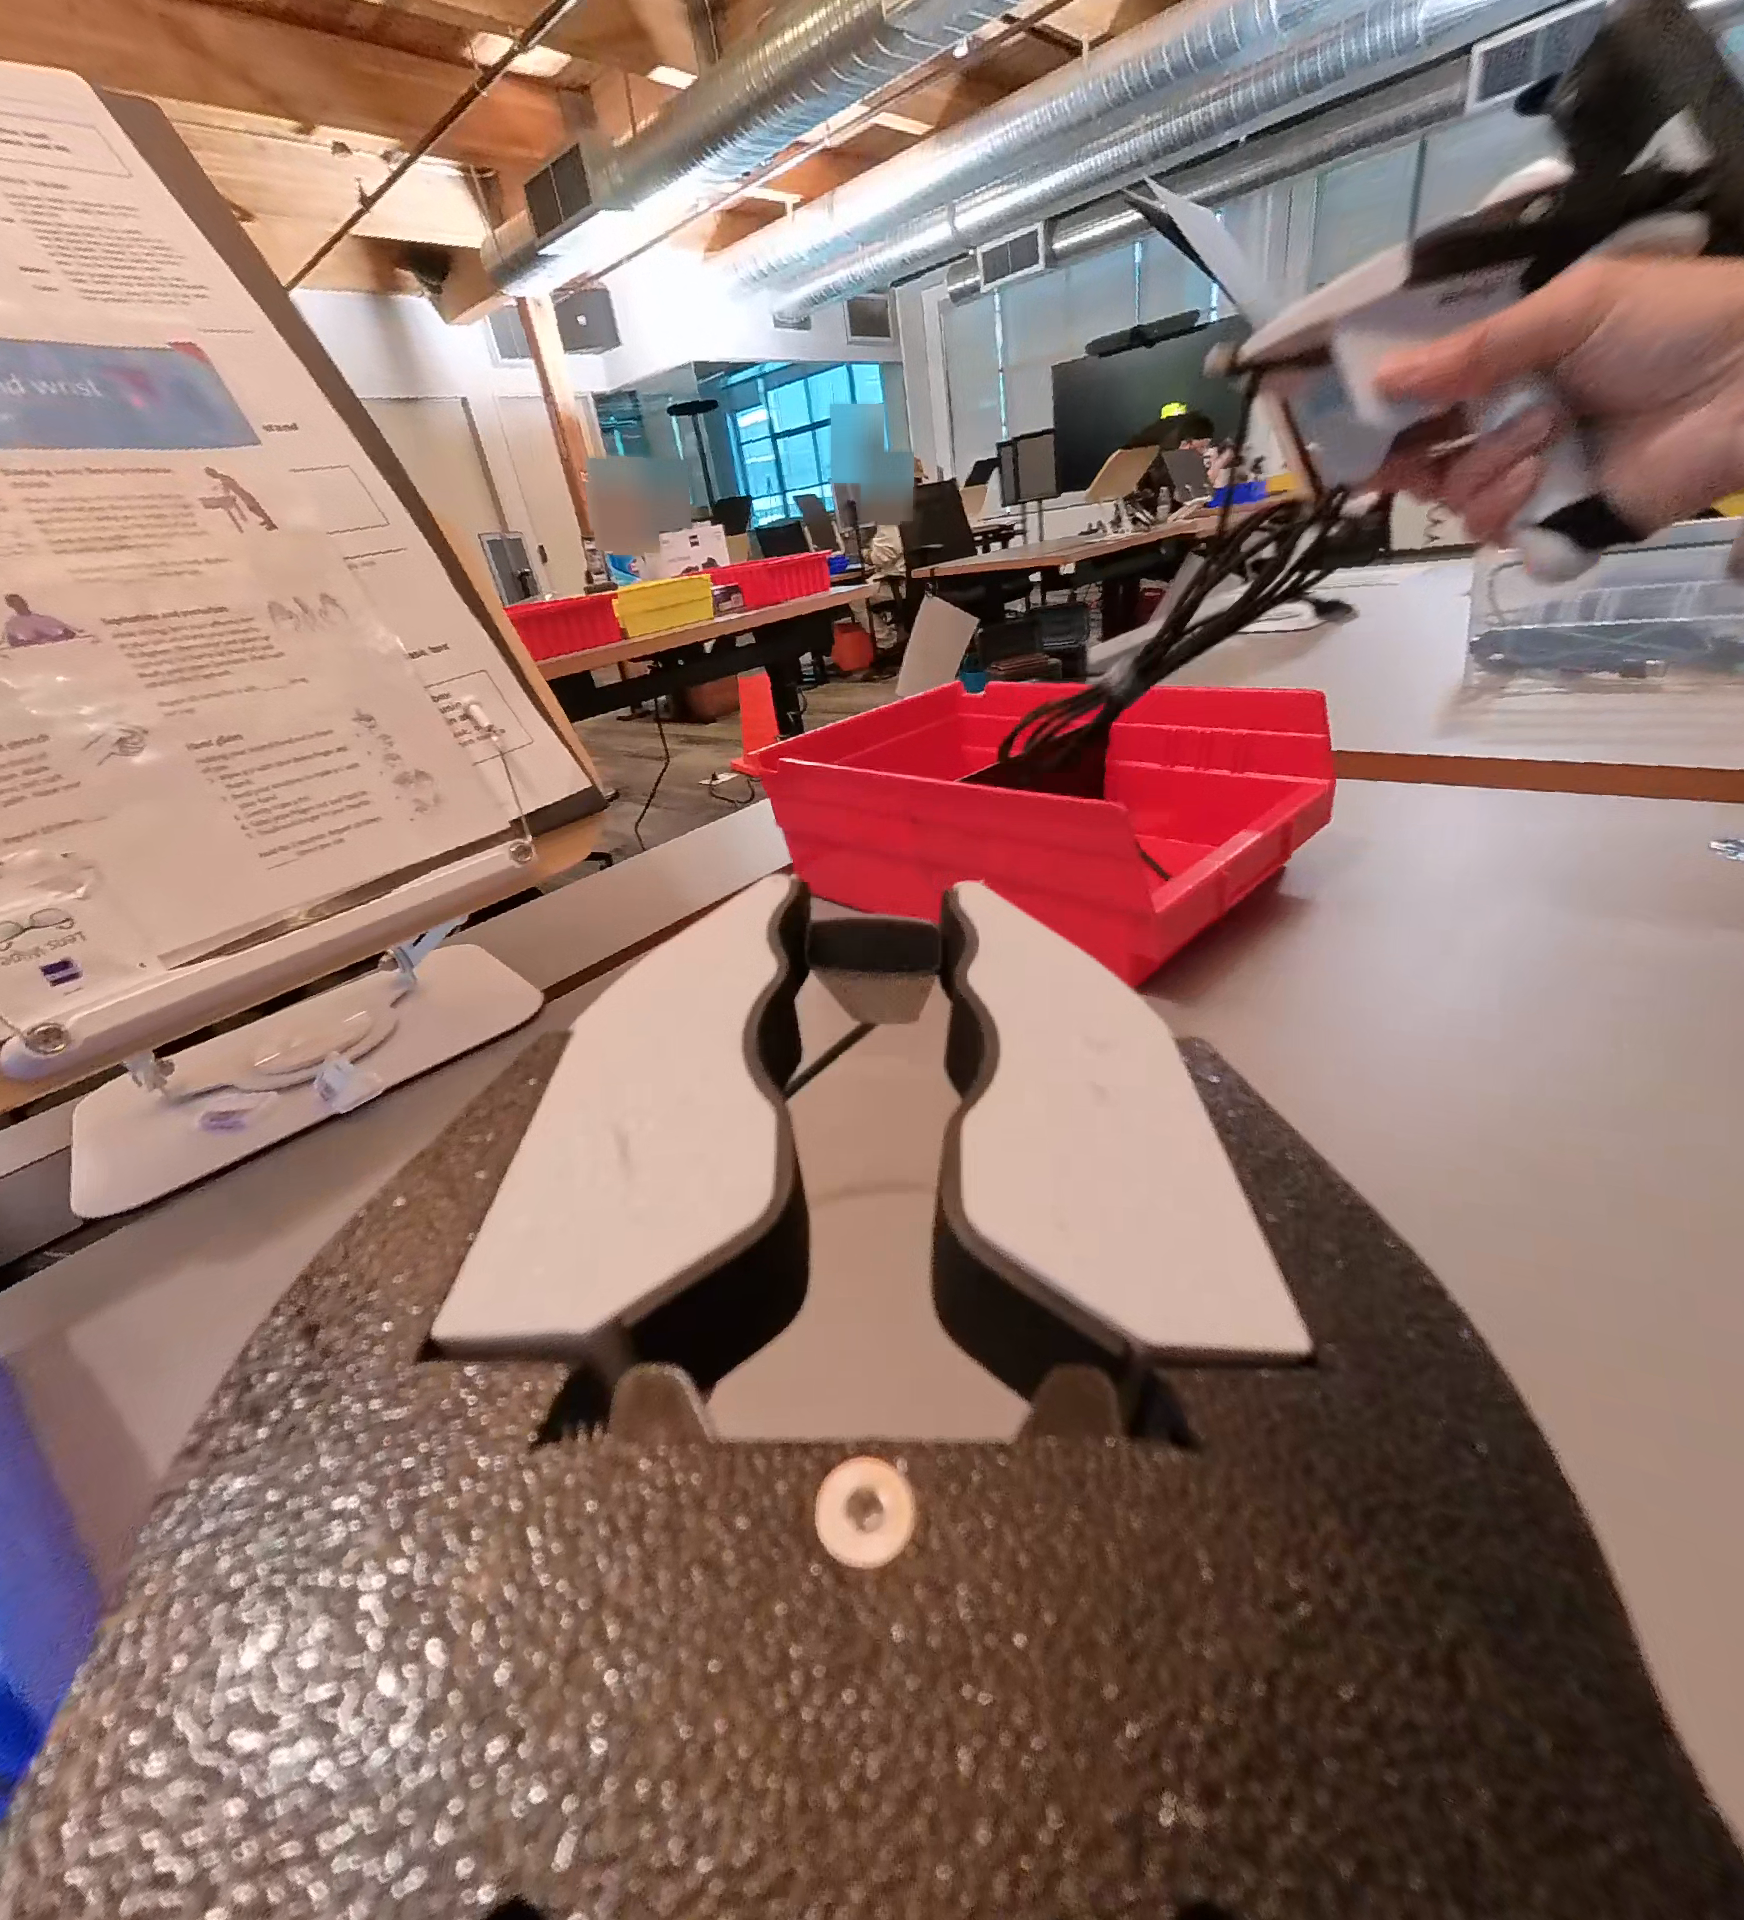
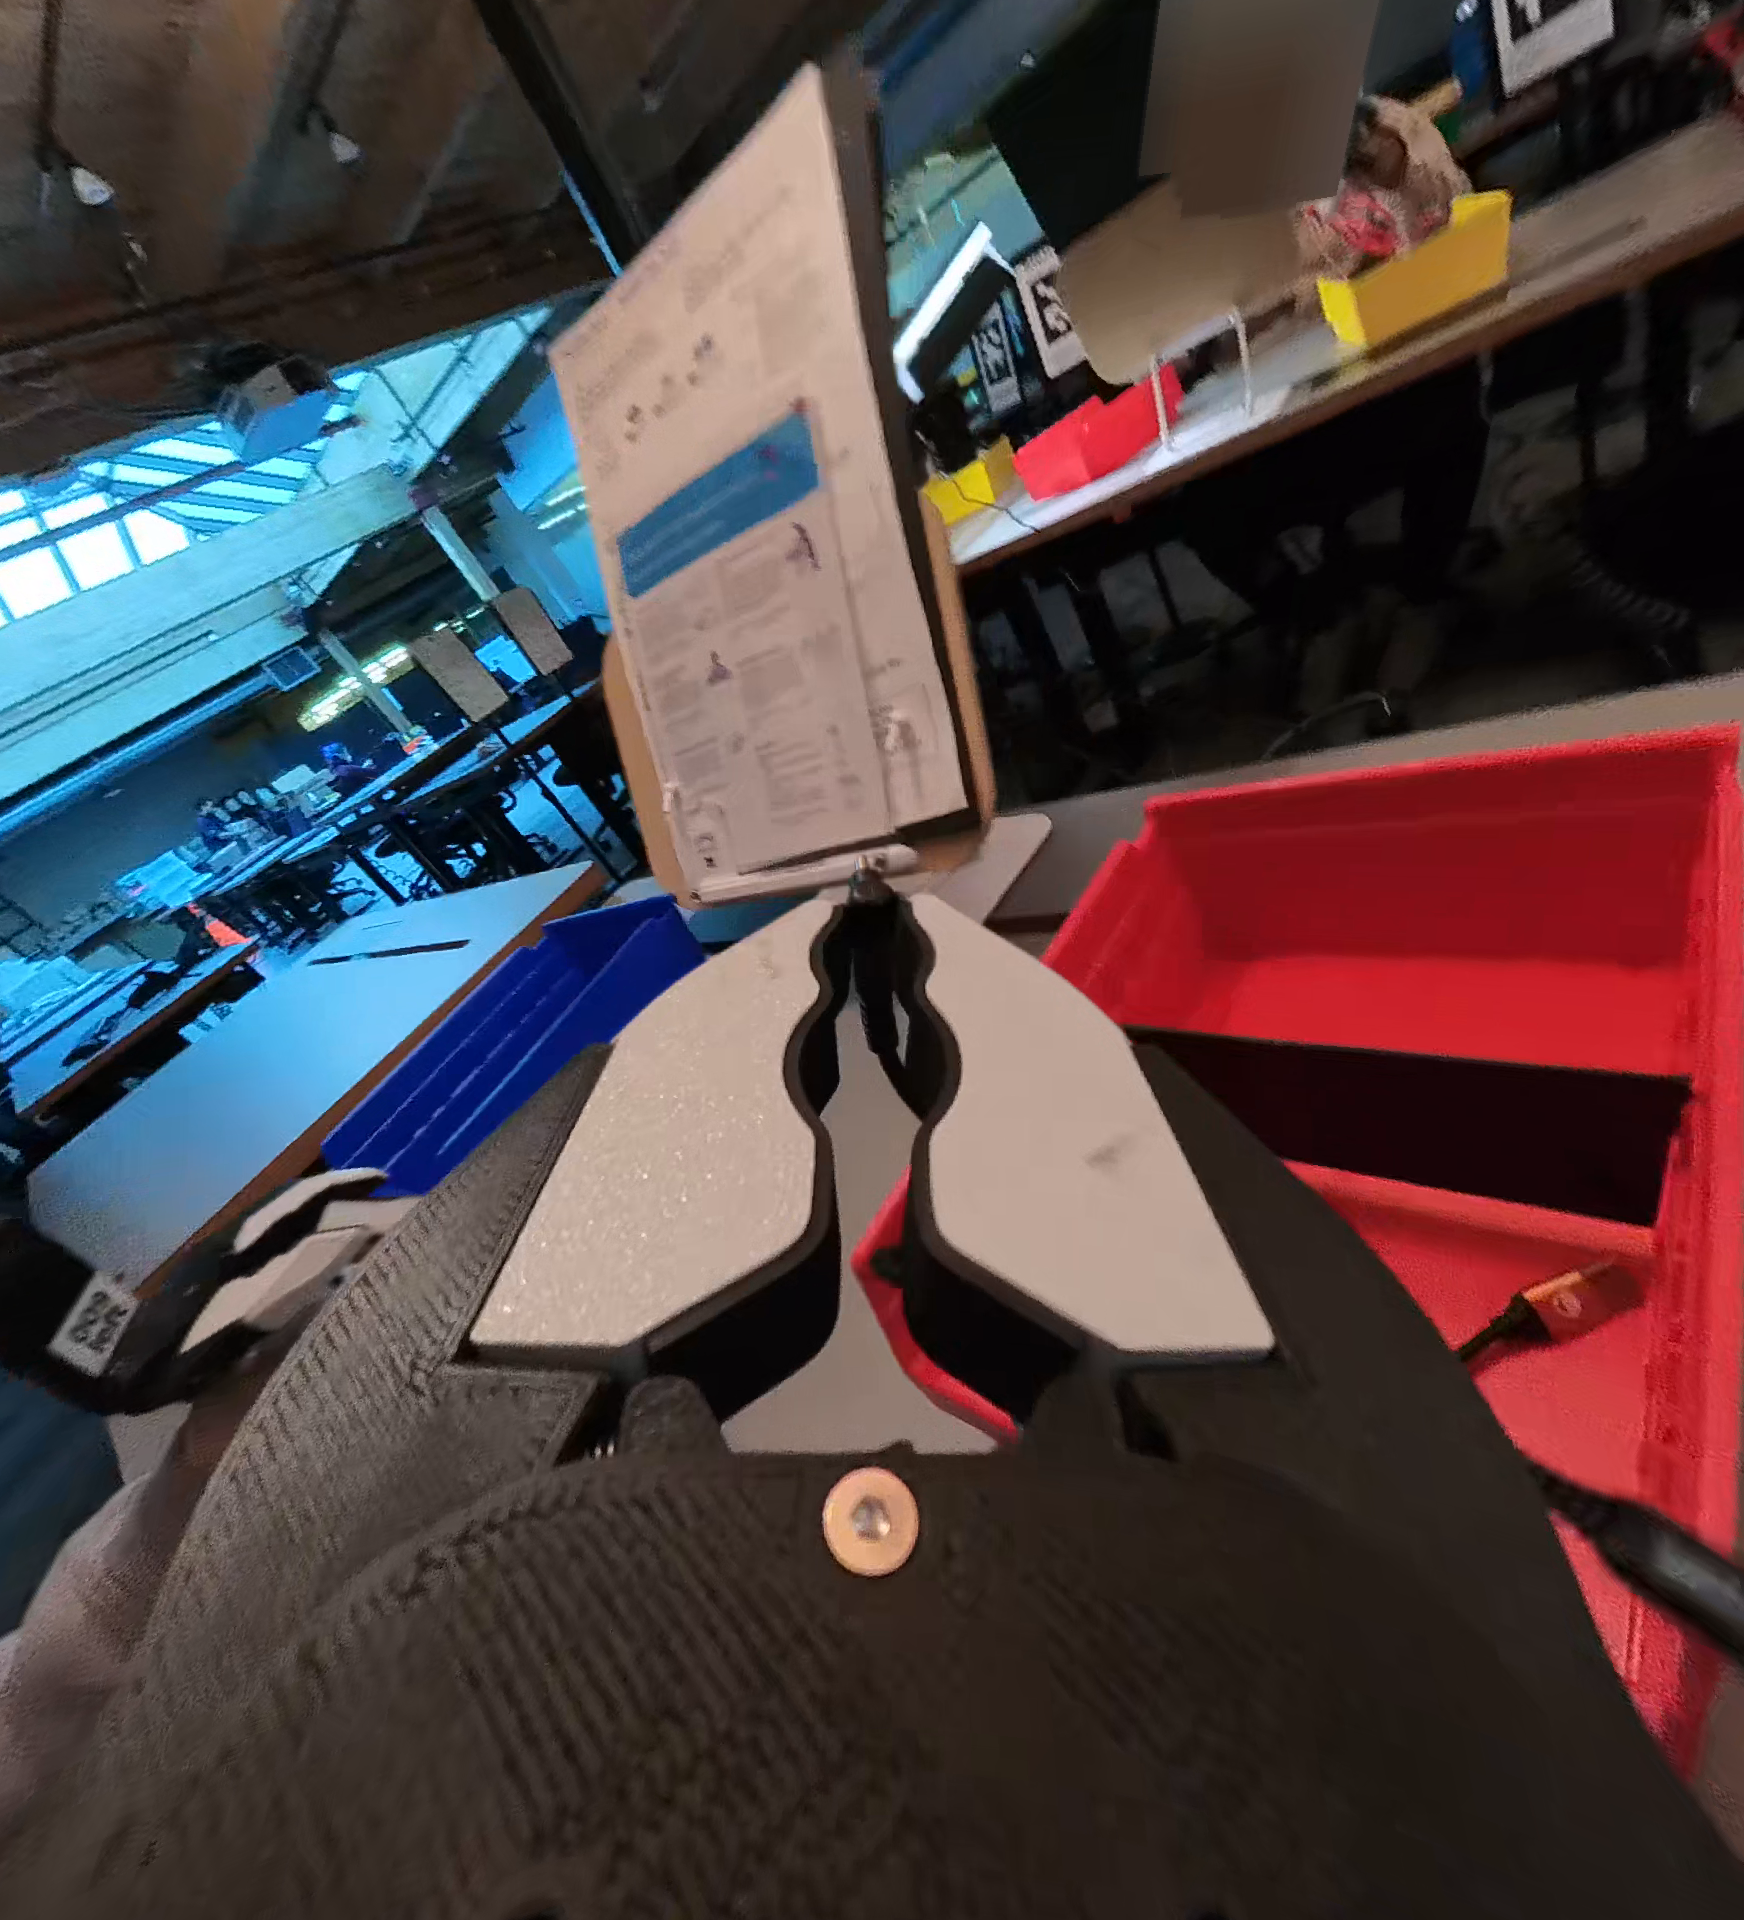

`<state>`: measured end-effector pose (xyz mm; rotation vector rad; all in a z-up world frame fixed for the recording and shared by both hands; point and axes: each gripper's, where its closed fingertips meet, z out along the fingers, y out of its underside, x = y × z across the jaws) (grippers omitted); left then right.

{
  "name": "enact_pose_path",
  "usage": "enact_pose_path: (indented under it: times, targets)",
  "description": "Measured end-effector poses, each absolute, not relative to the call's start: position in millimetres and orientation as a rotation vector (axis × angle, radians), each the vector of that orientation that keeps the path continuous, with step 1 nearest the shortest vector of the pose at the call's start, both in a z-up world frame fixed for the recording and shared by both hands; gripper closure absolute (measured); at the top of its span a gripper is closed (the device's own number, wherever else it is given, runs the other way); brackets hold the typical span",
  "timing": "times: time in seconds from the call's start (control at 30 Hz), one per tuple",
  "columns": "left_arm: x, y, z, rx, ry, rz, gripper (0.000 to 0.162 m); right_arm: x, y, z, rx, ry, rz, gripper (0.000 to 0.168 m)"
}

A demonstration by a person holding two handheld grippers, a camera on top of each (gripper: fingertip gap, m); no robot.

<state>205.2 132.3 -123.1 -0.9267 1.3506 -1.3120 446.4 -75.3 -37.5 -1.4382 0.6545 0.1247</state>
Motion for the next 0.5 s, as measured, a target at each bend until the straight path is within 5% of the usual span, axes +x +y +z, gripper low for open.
enact_pose_path:
  times: [0.27,0.5]
  targets:
    - [202.8,116.8,-119.6,-0.874,1.421,-1.344,0.138,499.2,-59.5,-124.4,-1.563,0.799,0.095,0.160]
    - [204.0,113.9,-122.1,-0.876,1.443,-1.363,0.138,519.3,-82.9,-185.0,-2.208,0.766,-0.369,0.124]
